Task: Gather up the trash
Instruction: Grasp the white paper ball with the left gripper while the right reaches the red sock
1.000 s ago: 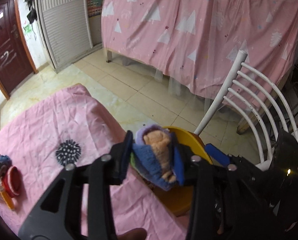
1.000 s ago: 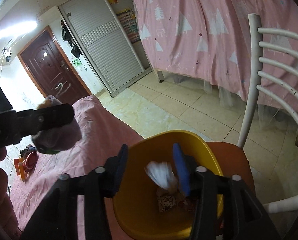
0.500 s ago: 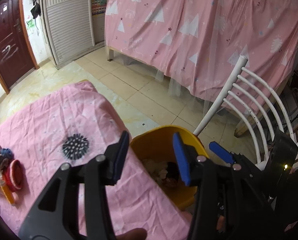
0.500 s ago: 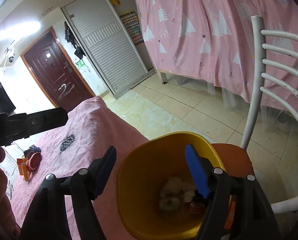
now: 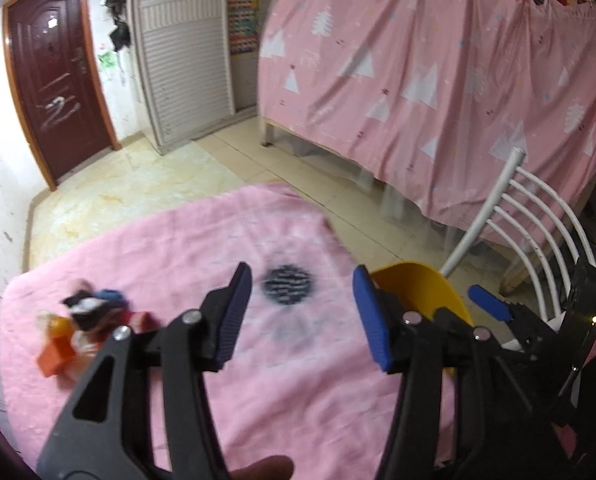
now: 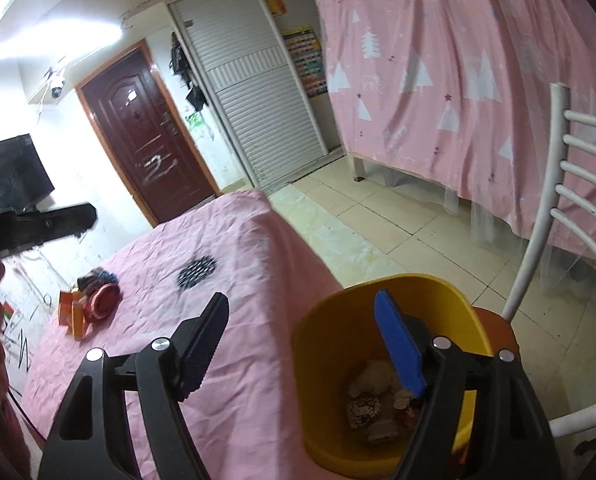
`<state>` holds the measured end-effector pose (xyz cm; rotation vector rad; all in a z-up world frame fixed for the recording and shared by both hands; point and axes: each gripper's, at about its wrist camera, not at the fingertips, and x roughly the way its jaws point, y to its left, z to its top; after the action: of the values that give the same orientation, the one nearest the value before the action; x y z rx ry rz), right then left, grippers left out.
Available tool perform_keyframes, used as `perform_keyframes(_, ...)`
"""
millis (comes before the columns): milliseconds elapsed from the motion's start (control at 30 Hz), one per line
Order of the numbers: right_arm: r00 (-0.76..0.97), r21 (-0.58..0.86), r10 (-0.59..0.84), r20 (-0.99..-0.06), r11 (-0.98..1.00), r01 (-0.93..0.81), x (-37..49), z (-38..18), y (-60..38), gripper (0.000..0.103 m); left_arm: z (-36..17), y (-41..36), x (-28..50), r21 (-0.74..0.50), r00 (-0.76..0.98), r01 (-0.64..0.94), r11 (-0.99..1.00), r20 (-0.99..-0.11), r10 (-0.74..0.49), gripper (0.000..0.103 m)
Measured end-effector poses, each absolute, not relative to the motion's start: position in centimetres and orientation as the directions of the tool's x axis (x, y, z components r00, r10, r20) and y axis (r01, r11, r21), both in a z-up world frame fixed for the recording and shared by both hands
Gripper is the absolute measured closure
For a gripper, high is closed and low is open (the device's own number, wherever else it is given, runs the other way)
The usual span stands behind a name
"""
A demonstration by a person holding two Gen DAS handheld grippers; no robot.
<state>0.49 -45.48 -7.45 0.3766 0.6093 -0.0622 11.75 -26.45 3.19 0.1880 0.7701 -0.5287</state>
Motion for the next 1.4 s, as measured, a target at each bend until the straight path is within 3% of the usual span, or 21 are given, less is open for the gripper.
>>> perform_keyframes(233,0.806,0.304,0.086,-0.586,0.945,0.121,1.9,-6.9,-42.2,0.033,3.9,-21.0,12.7,-0.026,0.639,0.457,0.889,-0.685,-0.349,0.052)
perform_keyframes(400,0.805,0.277,0.126,-0.580,0.959,0.050,3.3,-5.7,-38.7,0.029,3.8,-16.9,13.7,-0.029,0.663,0.402,0.915,-0.680,-0.313,0.045)
perform_keyframes(867,0.734,0.234,0.260,-0.628,0.962,-0.140,10.4,-5.4,-28.6,0.029,1.8,-4.9,19.2,-0.062,0.664,0.212,0.975,-0.723,-0.190,0.044)
perform_keyframes(1400,0.658,0.172,0.275,-0.701,0.961,-0.218,15.6,-6.9,-21.8,0.029,-3.6,-1.0,24.3,-0.115,0.552,0.149,0.982,-0.815,-0.179,0.044)
